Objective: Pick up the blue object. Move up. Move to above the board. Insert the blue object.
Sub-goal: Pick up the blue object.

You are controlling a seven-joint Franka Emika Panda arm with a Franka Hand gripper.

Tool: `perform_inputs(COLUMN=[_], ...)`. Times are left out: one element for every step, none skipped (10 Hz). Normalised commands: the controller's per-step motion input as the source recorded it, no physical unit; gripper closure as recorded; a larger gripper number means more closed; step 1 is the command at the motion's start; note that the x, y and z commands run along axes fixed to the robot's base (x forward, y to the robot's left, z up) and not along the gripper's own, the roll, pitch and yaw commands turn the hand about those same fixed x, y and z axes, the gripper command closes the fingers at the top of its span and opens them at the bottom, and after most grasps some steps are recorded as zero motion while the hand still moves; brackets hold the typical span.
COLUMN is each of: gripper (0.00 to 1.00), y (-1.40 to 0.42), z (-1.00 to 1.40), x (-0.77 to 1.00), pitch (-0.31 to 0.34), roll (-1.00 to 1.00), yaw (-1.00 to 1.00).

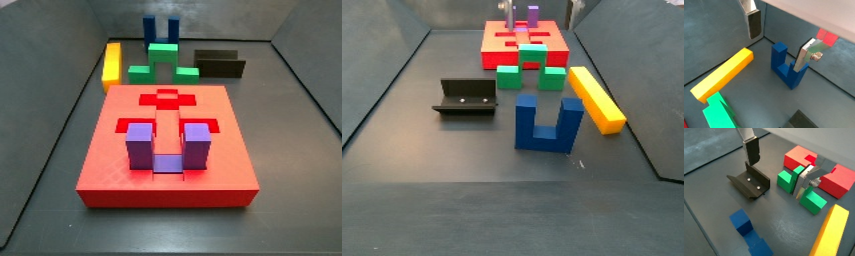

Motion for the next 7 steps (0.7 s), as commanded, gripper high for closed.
perform_inputs(gripper=[0.0, 0.0, 0.0, 0.0, 0.0, 0.0, 0.0], y=[0.86, 0.78, 0.0, 0.33, 0.83, 0.74, 0.43], z=[-0.24, 0.0, 0.0, -0.07, -0.09, -0.14, -0.24], x=[0.48, 0.14, 0.0, 0.19, 0.48, 0.49, 0.37], pitch=[0.0, 0.0, 0.0, 0.007, 0.09, 0.089, 0.033], roll=[0.0, -0.03, 0.0, 0.0, 0.0, 0.0, 0.07], yaw=[-0.12, -0.03, 0.0, 0.0, -0.03, -0.03, 0.0])
